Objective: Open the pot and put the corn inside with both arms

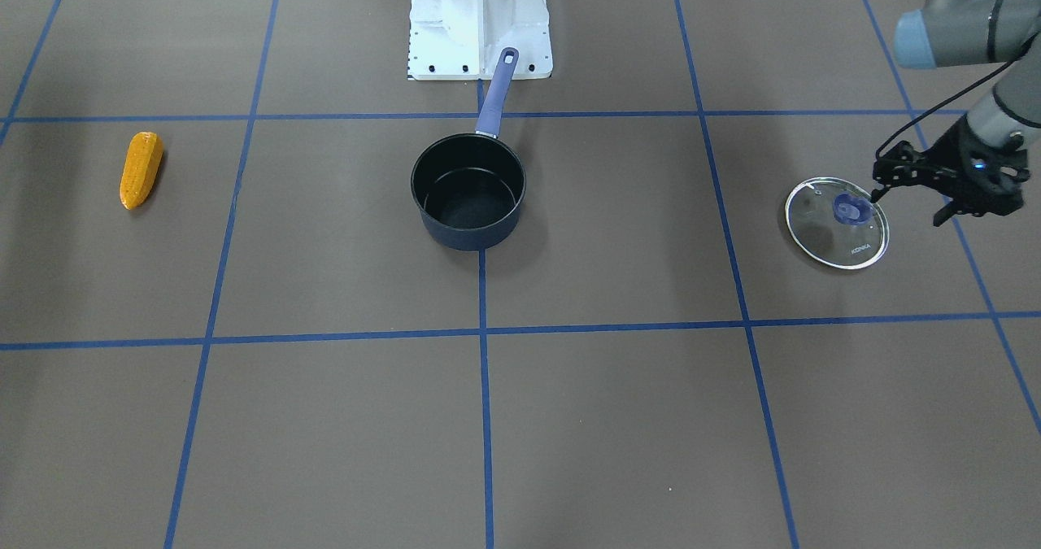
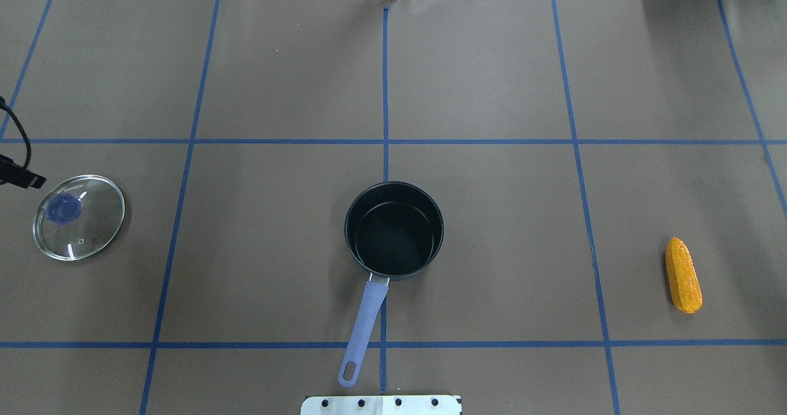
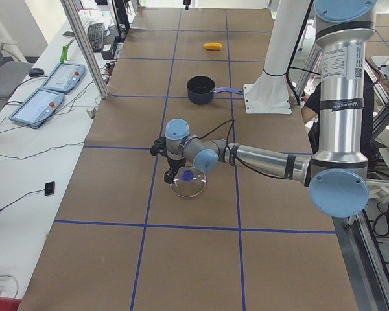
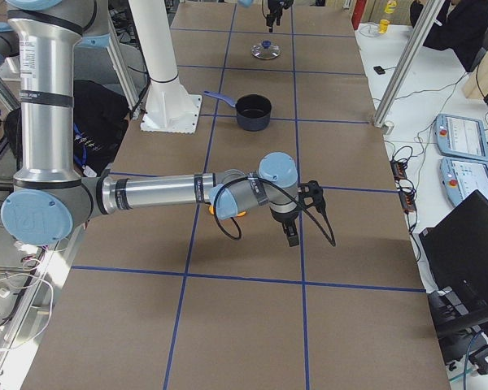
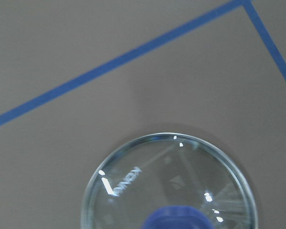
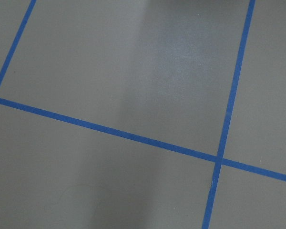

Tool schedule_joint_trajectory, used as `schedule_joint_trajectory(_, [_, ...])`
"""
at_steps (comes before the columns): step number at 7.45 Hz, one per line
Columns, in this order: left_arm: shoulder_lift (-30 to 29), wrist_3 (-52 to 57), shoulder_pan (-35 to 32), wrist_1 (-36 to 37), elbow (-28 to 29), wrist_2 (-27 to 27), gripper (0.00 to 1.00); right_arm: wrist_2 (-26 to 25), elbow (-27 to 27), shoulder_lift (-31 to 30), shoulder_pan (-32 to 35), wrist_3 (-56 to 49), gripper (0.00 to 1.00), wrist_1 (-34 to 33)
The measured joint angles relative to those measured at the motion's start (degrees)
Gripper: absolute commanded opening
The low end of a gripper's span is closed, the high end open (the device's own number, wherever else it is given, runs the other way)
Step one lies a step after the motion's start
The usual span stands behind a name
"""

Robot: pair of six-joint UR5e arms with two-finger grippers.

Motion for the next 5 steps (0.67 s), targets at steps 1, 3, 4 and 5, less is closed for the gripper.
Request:
schedule_joint_trajectory(1, [-1.35,8.65,-6.54,8.65,-1.42,-0.79,0.98,0.08,0.63,0.04,-0.02,1.97,1.00,0.04])
schedule_joint_trajectory(3, [-1.08,20.44,-17.97,19.27,-2.16,-1.63,0.98,0.15,2.69,-0.10,-0.73,5.82,1.00,0.01])
schedule_joint_trajectory(4, [0.32,23.38,-21.74,19.86,-1.14,-2.06,0.98,-0.01,4.69,-0.64,-2.03,8.93,1.00,0.00])
schedule_joint_trajectory(5, [1.40,24.77,-24.32,19.32,-0.47,-3.20,0.98,-0.84,7.30,-1.75,-4.24,12.79,1.00,-0.01])
